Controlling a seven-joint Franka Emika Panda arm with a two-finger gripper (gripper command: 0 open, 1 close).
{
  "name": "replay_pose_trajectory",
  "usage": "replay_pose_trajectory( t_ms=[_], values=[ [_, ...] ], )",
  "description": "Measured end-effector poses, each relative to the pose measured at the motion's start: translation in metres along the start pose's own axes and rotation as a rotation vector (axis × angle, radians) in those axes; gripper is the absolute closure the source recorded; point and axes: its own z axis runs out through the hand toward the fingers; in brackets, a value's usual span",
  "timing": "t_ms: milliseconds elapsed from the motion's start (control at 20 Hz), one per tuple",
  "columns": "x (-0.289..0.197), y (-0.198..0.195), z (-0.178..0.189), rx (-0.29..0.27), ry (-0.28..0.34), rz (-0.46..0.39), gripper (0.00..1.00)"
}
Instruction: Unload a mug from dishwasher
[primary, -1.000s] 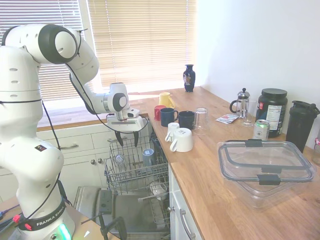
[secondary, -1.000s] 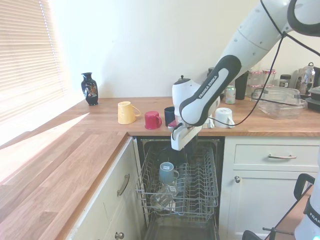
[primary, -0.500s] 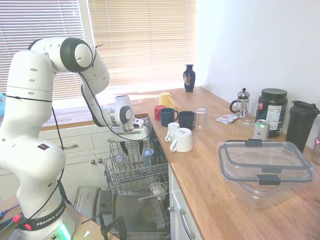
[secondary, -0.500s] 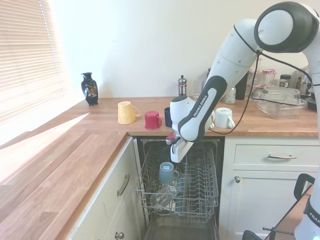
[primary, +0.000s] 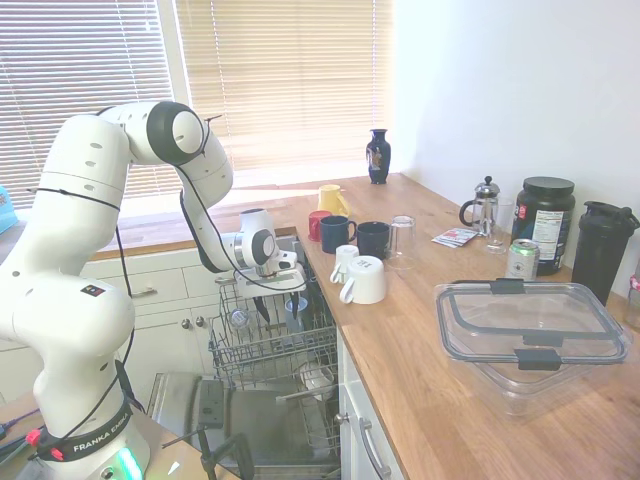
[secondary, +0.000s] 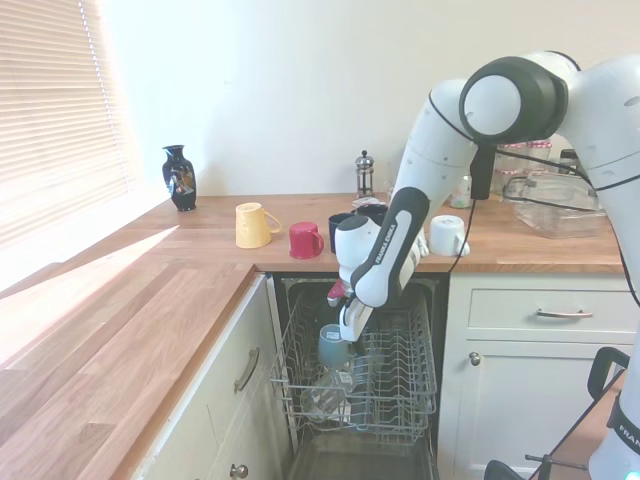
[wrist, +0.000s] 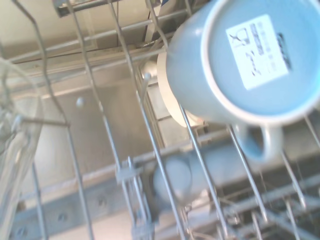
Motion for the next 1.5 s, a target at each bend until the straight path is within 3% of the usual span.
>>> replay_pose_trajectory(
  t_ms=[800,1500],
  values=[
    [0.044,-0.035,0.051,0.014,0.017,-0.037,0.0],
    [0.033,-0.047,0.057,0.006,-0.024,-0.04,0.0]
  ],
)
